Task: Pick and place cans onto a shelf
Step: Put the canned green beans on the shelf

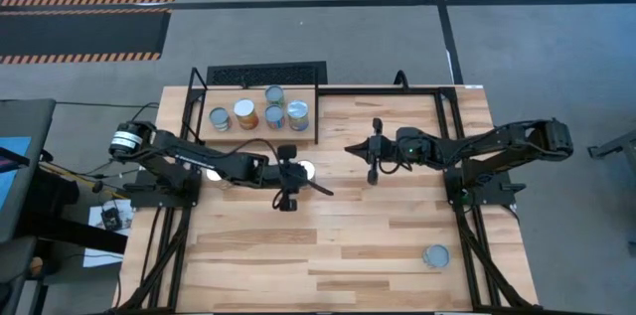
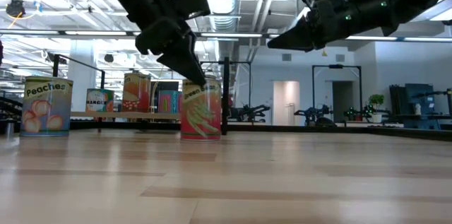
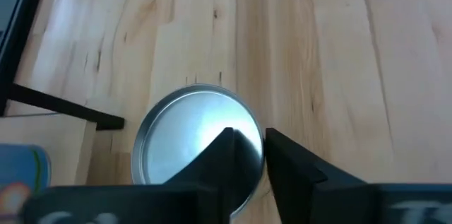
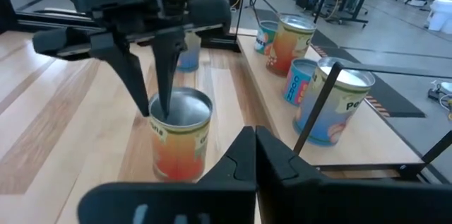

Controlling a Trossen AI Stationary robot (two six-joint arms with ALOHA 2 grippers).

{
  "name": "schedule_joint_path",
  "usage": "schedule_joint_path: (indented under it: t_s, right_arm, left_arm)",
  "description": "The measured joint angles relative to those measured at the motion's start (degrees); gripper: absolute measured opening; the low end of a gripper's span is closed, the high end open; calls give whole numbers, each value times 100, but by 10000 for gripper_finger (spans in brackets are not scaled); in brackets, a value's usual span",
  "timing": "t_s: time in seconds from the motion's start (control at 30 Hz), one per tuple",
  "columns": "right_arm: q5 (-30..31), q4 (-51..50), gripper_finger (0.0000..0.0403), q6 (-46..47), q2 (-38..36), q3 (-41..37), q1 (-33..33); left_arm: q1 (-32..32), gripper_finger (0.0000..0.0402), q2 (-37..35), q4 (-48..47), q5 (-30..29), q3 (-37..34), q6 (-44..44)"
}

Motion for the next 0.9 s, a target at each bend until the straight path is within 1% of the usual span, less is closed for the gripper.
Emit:
schedule_joint_path:
  t_s: [0.1,0.13,0.23,0.33,0.43,0.53,0.63,0.73,0.8,0.9]
  right_arm:
    - [0,11,10,0,0,0,0]
    - [0,8,10,0,0,0,0]
    - [0,-5,9,0,0,1,0]
    - [-2,-5,9,0,0,0,0]
    - [-2,-7,10,2,0,2,0]
    - [-2,-11,10,1,0,0,0]
    - [-2,-9,9,4,0,2,0]
    - [-2,21,10,4,0,1,1]
    - [-2,22,10,28,0,0,2]
    - [-4,41,9,80,0,2,2]
  left_arm:
    - [-6,19,-18,-13,18,0,235]
    - [-9,10,-74,-59,29,-4,264]
    - [19,3,-379,-545,67,31,203]
    - [80,1,-947,-1149,24,314,54]
    - [121,0,-1571,-1781,-313,574,-111]
    - [282,0,-2147,-2471,-730,928,-481]
    - [632,0,-2612,-3225,-1105,1274,-833]
    - [1170,0,-2832,-3678,-1322,1593,-892]
    - [1646,0,-2891,-3751,-1341,1788,-828]
    - [2498,0,-2826,-3729,-1188,1910,-405]
